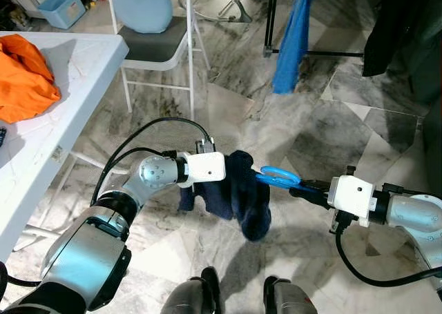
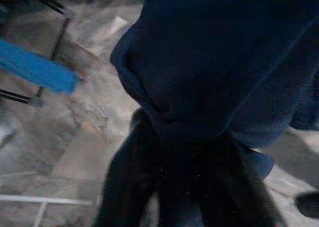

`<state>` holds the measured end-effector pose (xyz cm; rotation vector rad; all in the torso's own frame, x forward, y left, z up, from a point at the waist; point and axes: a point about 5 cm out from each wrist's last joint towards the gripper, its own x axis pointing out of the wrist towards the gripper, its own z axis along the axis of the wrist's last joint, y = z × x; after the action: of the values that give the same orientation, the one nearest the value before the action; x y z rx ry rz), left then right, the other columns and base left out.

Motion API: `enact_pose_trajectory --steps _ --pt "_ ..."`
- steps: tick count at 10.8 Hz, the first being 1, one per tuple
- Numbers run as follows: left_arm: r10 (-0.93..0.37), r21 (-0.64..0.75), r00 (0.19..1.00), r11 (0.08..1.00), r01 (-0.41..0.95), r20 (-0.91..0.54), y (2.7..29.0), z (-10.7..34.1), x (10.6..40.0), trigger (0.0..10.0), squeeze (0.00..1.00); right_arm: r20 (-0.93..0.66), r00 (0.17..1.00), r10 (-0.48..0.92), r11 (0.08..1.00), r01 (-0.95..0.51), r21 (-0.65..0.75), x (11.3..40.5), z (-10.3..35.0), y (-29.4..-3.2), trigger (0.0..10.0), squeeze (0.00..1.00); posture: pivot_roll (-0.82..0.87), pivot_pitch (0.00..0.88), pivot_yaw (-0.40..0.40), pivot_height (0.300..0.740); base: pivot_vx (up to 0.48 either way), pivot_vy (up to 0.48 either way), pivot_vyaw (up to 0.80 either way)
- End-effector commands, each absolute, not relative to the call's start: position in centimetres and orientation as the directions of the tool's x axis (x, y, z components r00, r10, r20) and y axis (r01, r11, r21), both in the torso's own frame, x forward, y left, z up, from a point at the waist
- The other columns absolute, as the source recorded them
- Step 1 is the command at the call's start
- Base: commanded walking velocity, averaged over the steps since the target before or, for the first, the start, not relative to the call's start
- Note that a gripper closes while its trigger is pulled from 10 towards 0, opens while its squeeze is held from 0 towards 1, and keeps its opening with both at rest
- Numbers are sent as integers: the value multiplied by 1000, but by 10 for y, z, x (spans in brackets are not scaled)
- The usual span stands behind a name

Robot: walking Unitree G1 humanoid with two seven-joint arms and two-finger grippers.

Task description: Hang hanger

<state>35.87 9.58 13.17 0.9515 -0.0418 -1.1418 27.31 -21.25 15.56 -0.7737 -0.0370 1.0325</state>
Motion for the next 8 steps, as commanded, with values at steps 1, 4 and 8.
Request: enact_pose_trajectory --steps 1,4,8 --pt "-766 626 434 54 778 -474 100 127 358 0 0 -287 513 809 255 -746 -615 270 159 -205 10000 0 -110 275 171 740 0 0 0" --pt "-764 571 378 16 821 -522 100 123 355 0 0 -284 527 801 264 -738 -621 272 157 -207 10000 0 -105 275 176 740 0 0 0" --pt "-778 503 354 56 863 -519 106 118 352 0 0 -300 531 792 270 -746 -609 273 152 -206 10000 506 -98 276 172 740 0 0 0"
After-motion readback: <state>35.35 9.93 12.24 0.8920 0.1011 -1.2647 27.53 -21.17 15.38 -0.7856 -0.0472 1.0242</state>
